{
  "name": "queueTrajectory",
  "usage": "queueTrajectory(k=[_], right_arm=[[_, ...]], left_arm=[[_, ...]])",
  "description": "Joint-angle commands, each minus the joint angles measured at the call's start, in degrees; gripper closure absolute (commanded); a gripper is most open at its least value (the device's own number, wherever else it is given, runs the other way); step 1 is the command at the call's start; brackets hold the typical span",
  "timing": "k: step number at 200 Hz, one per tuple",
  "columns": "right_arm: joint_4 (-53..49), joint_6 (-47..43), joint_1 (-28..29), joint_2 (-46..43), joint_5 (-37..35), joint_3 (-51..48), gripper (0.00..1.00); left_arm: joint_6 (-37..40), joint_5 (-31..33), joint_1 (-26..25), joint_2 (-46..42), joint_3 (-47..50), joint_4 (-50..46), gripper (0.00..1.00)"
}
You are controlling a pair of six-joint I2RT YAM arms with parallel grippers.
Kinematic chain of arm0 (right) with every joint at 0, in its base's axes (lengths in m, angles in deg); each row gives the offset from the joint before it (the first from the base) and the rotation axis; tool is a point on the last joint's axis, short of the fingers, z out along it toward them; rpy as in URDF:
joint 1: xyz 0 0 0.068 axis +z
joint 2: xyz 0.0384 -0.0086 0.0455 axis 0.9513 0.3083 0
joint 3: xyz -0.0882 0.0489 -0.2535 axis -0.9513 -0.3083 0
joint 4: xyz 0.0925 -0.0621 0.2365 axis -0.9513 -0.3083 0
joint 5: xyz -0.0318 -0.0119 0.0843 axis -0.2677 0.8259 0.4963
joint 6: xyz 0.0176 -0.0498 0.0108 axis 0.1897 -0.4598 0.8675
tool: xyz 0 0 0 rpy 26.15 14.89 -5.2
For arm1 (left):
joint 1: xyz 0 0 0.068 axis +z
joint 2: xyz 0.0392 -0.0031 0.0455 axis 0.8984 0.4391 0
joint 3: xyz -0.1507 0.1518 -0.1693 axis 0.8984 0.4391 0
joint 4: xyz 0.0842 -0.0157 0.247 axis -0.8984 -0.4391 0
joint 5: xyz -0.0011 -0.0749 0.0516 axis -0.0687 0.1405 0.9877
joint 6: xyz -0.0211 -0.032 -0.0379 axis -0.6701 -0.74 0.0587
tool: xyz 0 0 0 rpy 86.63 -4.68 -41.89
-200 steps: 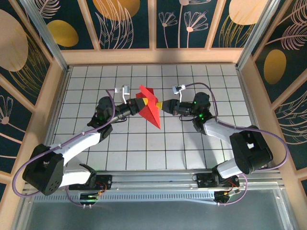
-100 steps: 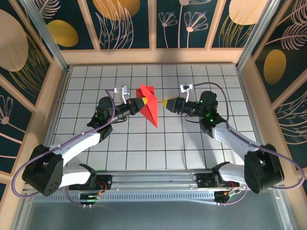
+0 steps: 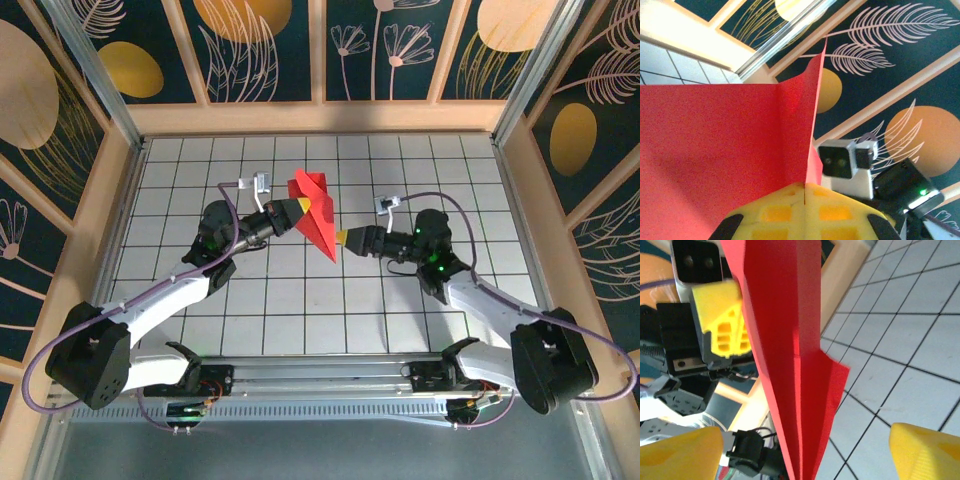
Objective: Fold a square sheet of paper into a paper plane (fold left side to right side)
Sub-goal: Turn over the paper at the center of the table.
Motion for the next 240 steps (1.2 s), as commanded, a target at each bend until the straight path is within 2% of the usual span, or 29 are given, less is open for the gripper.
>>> queueTrajectory(k=[1, 27, 44, 78, 119, 153, 191, 225, 240], right_arm=[[11.6, 4.3, 2.4, 2.4, 3.4, 0.3, 0.14], [16.8, 6.6, 3.3, 5.8, 4.3, 1.4, 0.14], [20.4, 8.2, 3.1, 7.3, 4.9, 2.5, 0.21], [16.9, 5.5, 1.8, 7.2, 3.5, 5.1, 0.32], [15.7, 5.1, 0.3, 6.6, 3.3, 5.9, 0.52], [11.7, 3.0, 0.1, 5.2, 2.4, 6.4, 0.75], [5.1, -0.8, -0.2, 2.3, -0.2, 6.7, 0.96], [-8.8, -8.7, -0.1, -0.9, -6.3, 9.4, 1.0], [-19.8, -14.7, 1.0, -2.2, -14.7, 12.1, 1.0]], left_arm=[[-1.0, -1.8, -0.5, -0.7, -2.0, 3.9, 1.0], [-1.9, -2.5, -0.8, -0.4, -2.2, 4.8, 1.0], [-2.6, -3.0, -0.9, -0.3, -2.2, 5.4, 1.0], [-2.7, -3.3, -0.9, -0.3, -2.2, 4.7, 1.0], [-2.9, -3.8, -0.9, 0.3, -2.0, 4.4, 1.0], [-2.3, -3.4, -1.0, 0.5, -2.0, 3.3, 1.0], [1.0, 1.6, -1.0, -1.0, -0.9, -1.9, 0.82], [3.9, 13.6, -0.9, -6.6, 2.0, -9.5, 0.54], [6.1, 20.4, -0.9, -10.6, 2.9, -14.7, 0.47]])
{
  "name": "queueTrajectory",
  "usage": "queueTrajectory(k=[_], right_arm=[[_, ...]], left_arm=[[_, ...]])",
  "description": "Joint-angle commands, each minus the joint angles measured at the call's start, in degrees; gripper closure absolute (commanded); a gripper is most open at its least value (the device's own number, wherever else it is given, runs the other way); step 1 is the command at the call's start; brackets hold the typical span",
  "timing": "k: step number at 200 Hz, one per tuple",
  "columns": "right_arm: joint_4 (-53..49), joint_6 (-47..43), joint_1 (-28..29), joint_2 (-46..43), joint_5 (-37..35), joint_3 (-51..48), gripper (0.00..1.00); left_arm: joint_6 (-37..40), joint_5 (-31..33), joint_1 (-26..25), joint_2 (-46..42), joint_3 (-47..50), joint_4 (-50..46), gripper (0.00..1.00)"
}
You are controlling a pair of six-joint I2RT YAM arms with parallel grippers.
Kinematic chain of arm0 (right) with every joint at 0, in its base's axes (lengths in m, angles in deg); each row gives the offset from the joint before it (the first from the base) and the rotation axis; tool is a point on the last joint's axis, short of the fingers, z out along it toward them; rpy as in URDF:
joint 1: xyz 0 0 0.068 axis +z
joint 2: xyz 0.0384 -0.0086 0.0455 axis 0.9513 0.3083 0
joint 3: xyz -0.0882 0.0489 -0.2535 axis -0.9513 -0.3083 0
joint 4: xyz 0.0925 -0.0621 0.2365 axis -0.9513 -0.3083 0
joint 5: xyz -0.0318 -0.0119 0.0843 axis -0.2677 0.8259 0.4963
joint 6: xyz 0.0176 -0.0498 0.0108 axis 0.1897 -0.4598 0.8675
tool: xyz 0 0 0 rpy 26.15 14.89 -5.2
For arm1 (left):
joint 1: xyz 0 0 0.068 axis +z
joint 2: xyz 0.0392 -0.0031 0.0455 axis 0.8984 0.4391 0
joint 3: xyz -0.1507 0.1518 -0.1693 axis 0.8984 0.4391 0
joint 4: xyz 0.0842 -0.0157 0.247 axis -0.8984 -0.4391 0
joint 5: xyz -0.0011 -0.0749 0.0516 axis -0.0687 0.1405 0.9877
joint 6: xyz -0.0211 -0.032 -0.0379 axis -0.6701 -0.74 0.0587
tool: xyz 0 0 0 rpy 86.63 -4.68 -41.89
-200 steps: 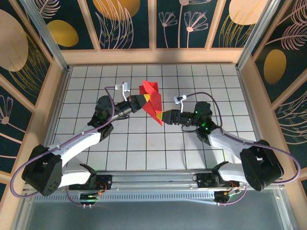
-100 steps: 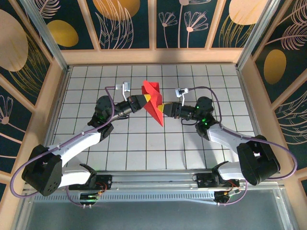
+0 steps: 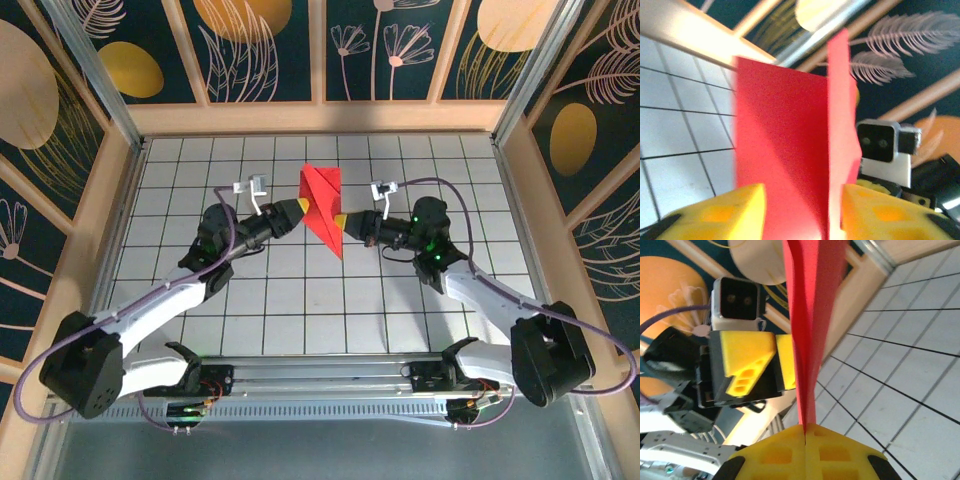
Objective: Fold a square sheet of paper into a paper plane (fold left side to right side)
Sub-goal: Turn over the paper at the center of the table.
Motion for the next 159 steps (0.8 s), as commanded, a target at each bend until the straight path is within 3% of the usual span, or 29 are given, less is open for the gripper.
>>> queueTrajectory(k=[1, 18, 27, 44, 88, 120, 159], right_arm=[[-16.9, -11.0, 0.9, -3.0, -12.0, 4.9, 1.0], [-31.5, -19.4, 5.4, -2.9, -28.1, 10.2, 1.0], [-37.9, -22.9, 9.1, -1.8, -40.0, 13.1, 1.0], [-46.7, -26.0, 14.4, 2.3, -56.2, 17.9, 1.0], [-63.2, -25.8, 22.8, 18.6, -84.8, 27.9, 1.0], [-72.7, -24.8, 27.3, 33.8, -97.2, 34.8, 1.0], [-76.2, -24.1, 30.3, 47.1, -96.3, 40.9, 1.0]], left_arm=[[4.4, 12.6, -0.2, -6.5, 1.4, -8.2, 0.46], [7.3, 21.4, -0.2, -11.6, 1.8, -15.6, 0.42], [8.5, 26.3, -0.2, -14.5, 2.2, -19.1, 0.41], [10.2, 33.1, -0.2, -19.7, 3.0, -23.8, 0.4], [9.6, 45.4, -0.2, -29.4, 5.0, -31.5, 0.38], [8.2, 47.0, -0.2, -31.4, 6.5, -31.7, 0.38], [8.3, 44.8, -0.2, -28.0, 5.4, -31.4, 0.37]])
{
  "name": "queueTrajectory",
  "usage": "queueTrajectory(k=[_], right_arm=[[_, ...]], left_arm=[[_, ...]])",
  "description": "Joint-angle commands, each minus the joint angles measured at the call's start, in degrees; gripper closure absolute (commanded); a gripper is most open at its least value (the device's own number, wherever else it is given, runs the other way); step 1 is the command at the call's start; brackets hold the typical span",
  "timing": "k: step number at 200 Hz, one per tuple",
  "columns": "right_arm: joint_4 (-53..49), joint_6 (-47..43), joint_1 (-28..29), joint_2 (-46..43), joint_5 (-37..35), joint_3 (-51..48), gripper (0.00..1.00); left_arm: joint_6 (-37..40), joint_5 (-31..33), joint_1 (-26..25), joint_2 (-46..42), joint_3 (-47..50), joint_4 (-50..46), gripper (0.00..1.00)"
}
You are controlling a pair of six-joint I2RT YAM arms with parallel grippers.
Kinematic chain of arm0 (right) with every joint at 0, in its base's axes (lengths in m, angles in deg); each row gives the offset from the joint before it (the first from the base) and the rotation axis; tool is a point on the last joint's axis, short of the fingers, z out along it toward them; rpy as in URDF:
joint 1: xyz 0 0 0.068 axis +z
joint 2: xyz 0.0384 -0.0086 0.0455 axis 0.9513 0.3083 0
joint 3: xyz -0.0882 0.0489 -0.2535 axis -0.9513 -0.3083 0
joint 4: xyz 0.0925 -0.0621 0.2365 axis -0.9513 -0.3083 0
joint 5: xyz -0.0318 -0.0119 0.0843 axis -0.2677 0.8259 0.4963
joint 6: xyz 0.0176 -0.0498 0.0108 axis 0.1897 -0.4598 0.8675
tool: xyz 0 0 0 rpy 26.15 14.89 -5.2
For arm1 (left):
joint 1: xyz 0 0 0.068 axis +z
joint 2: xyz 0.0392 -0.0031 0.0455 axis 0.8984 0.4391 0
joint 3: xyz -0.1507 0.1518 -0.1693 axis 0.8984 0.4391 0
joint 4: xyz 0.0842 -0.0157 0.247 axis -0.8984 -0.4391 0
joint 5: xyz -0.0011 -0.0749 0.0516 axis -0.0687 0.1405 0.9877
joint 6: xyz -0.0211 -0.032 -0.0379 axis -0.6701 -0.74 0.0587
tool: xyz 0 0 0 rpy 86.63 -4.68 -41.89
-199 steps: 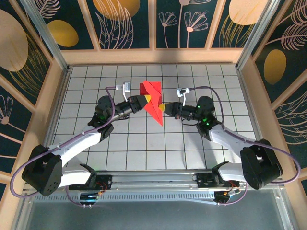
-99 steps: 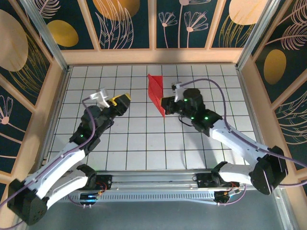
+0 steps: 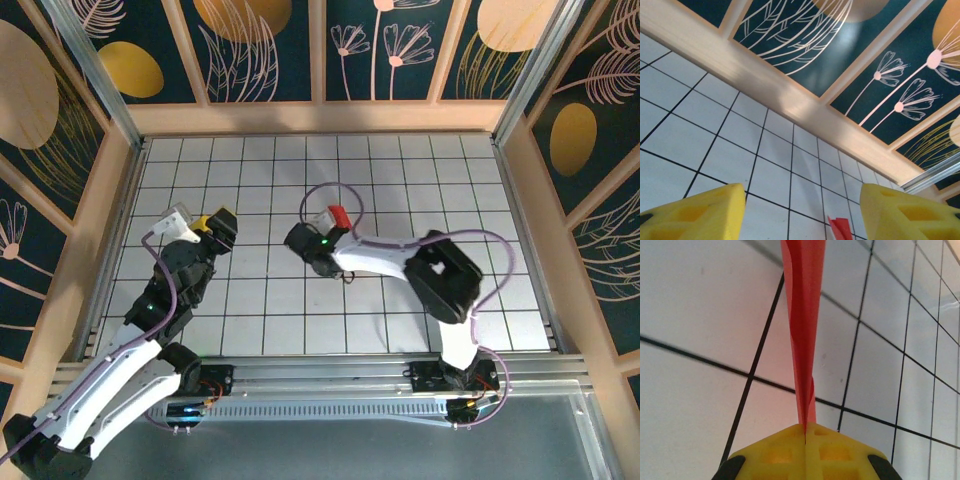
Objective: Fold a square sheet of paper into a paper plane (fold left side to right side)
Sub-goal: Turn over the paper at the center of the table.
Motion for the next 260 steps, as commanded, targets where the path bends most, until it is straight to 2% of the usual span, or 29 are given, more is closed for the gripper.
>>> queueTrajectory(k=[1, 12, 31, 47, 77, 118, 152, 194, 232, 260], right_arm=[[-6.5, 0.7, 1.7, 4.4, -5.5, 3.8, 1.0], [-6.2, 0.7, 2.2, 5.7, -2.7, 4.7, 0.97], [-4.4, 0.8, 2.2, 5.1, 3.2, 4.9, 0.7], [-1.3, 1.1, 1.9, 1.8, 8.0, 3.7, 0.55], [5.4, 2.0, -0.2, -7.3, 16.2, -1.3, 0.38], [15.3, 5.1, -7.8, -21.5, 27.1, -12.2, 0.31], [26.0, 9.7, -16.2, -34.9, 35.5, -24.4, 0.27], [39.5, 17.3, -27.2, -52.4, 45.4, -39.7, 0.16], [44.6, 23.1, -36.8, -63.4, 55.0, -48.4, 0.05], [44.0, 24.6, -41.5, -67.2, 59.3, -50.6, 0.04]], left_arm=[[0.0, 0.3, -0.1, 1.8, -0.5, -0.8, 0.37], [0.4, -0.4, -0.2, 2.8, -1.0, -0.8, 0.37], [0.7, -1.4, -0.2, 4.2, -1.7, -0.8, 0.37], [0.3, -1.7, -0.2, 4.8, -1.8, -0.7, 0.37], [-1.4, -3.7, -0.1, 6.5, -1.1, 1.1, 0.37], [-5.7, -12.9, -0.2, 14.3, 0.3, 7.6, 0.37], [-7.8, -24.5, -0.2, 27.0, -3.0, 12.4, 0.4], [-11.2, -37.4, -0.3, 44.6, -9.1, 19.1, 0.42], [-14.6, -42.7, -1.0, 55.8, -13.2, 25.4, 0.43], [-15.3, -44.6, -1.2, 62.4, -17.1, 24.5, 0.44]])
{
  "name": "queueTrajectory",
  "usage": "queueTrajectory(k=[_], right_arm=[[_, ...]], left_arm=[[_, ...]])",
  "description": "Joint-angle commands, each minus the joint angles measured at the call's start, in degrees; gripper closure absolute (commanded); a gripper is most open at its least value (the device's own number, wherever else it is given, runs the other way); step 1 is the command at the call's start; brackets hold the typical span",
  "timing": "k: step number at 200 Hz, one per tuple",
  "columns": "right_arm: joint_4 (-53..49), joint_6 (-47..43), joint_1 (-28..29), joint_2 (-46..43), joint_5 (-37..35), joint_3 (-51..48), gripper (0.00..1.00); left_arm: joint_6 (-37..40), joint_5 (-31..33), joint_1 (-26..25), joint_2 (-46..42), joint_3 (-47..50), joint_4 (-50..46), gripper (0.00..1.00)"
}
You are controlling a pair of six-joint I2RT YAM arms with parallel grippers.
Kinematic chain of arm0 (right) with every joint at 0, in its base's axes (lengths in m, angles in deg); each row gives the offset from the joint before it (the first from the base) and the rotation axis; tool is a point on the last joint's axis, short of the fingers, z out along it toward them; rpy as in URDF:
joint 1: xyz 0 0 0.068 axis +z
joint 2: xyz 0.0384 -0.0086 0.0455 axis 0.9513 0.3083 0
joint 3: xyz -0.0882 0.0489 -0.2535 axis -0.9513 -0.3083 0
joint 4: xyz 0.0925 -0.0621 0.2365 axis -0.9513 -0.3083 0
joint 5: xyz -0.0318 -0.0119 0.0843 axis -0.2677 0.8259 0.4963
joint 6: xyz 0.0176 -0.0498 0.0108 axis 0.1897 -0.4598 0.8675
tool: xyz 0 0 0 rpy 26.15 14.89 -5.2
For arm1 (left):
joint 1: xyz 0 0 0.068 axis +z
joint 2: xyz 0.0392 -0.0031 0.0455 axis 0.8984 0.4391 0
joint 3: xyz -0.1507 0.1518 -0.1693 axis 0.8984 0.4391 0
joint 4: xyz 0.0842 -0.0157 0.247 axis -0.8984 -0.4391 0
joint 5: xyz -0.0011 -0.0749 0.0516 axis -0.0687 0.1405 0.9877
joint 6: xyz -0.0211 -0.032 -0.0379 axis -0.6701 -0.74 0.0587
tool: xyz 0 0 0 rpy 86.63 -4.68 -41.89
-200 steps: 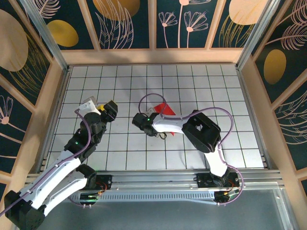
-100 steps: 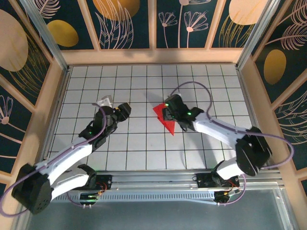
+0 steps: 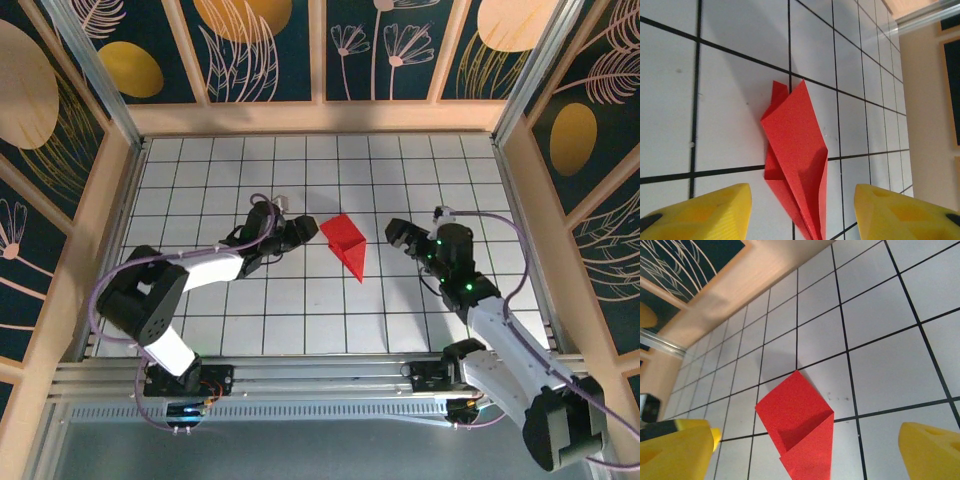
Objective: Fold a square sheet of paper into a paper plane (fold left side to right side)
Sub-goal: Turn over the paper at the center of the table, then pick up the paper from the center of the table.
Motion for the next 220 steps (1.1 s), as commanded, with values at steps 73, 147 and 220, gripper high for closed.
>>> queueTrajectory(k=[73, 147, 220], right_arm=[[-1.2, 2.1, -5.5, -5.0, 8.0, -0.5, 0.04], [-0.4, 1.1, -7.2, -5.5, 11.6, -0.8, 0.04], [16.7, -1.8, -12.1, 5.0, 41.7, -2.2, 0.08]], left_arm=[[-3.5, -5.4, -1.4, 14.5, -10.3, 1.2, 0.43], [-1.2, -4.0, -1.7, 17.7, -14.2, 0.5, 0.87], [16.1, -6.7, -0.2, -5.4, -2.7, -1.1, 1.0]])
